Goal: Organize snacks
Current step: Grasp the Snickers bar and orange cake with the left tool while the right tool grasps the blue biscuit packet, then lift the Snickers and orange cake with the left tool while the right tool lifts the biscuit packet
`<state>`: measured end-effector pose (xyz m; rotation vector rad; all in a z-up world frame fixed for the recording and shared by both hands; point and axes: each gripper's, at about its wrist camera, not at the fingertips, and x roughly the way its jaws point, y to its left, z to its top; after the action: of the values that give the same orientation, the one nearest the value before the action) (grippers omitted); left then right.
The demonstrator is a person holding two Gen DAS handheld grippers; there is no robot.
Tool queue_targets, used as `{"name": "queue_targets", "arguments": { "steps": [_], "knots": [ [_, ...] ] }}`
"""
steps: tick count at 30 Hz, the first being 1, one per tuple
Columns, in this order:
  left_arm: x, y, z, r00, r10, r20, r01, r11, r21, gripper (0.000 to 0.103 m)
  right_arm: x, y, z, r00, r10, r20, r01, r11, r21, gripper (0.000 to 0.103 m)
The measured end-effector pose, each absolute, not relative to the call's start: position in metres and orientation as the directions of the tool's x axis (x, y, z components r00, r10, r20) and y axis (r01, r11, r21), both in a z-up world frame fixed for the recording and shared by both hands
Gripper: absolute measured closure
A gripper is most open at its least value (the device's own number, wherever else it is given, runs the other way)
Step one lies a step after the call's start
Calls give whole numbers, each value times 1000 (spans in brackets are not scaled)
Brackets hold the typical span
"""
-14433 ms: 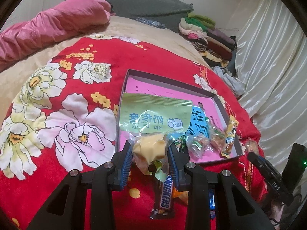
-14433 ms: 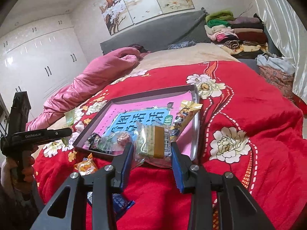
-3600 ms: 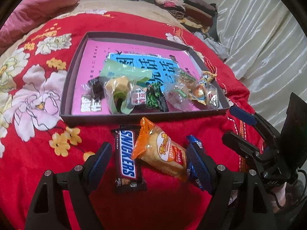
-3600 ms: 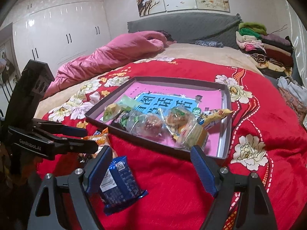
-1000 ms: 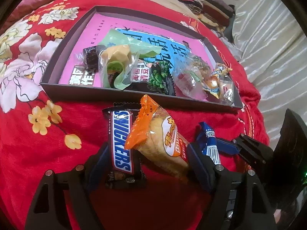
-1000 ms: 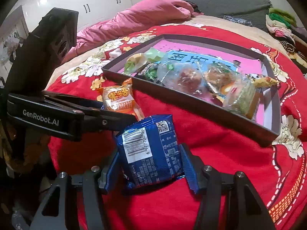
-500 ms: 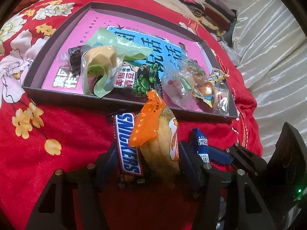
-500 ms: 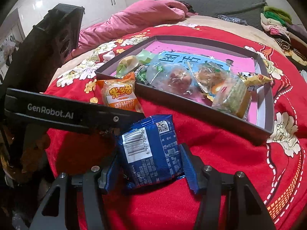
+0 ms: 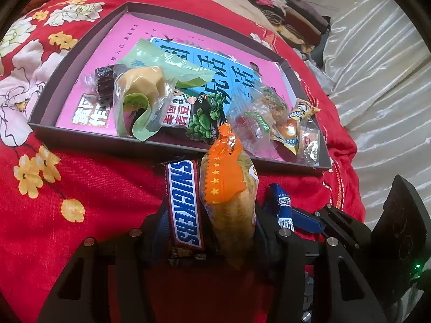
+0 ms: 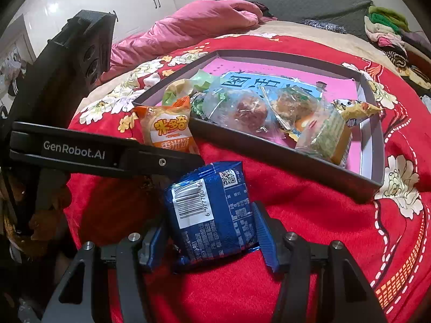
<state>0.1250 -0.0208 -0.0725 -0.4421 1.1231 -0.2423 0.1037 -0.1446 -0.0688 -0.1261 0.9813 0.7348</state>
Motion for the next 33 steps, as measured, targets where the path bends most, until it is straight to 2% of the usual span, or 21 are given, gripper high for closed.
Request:
{"name": "queue_targets", "arguments": {
  "steps": [33],
  "knots": [
    [108,-1,-51,442,-456,-772,13,864,-503,50,109,-174,-39,437,609,-662,-557,761,333,46]
  ]
}}
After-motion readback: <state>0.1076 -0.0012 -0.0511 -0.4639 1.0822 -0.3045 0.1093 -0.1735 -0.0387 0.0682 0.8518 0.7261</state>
